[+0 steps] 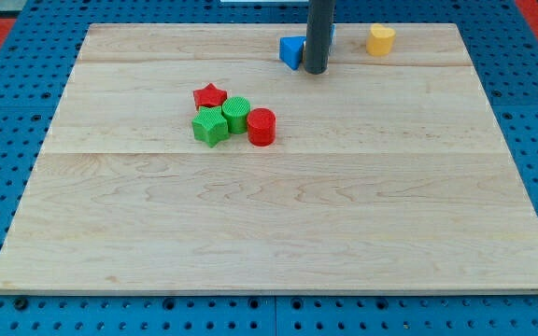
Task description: Push the blue triangle to the top left of the yellow hexagon
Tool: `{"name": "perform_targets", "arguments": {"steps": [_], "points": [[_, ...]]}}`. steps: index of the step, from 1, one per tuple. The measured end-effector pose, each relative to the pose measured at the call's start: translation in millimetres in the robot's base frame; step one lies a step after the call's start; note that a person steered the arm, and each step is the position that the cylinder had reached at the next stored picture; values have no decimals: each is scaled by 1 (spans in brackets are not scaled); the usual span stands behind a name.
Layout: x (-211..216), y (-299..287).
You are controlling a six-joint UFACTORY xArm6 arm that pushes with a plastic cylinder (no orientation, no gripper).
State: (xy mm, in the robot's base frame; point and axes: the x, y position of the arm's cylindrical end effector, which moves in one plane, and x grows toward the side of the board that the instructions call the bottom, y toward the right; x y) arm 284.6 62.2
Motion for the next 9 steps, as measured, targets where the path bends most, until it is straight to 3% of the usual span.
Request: {"name": "perform_targets", "arguments": {"steps": [1, 2, 3, 5, 6, 7, 9], "points": [[31, -25], [13, -70], [-7, -74], [-21, -2], [-17, -38], [-42, -54], [-56, -30]]}}
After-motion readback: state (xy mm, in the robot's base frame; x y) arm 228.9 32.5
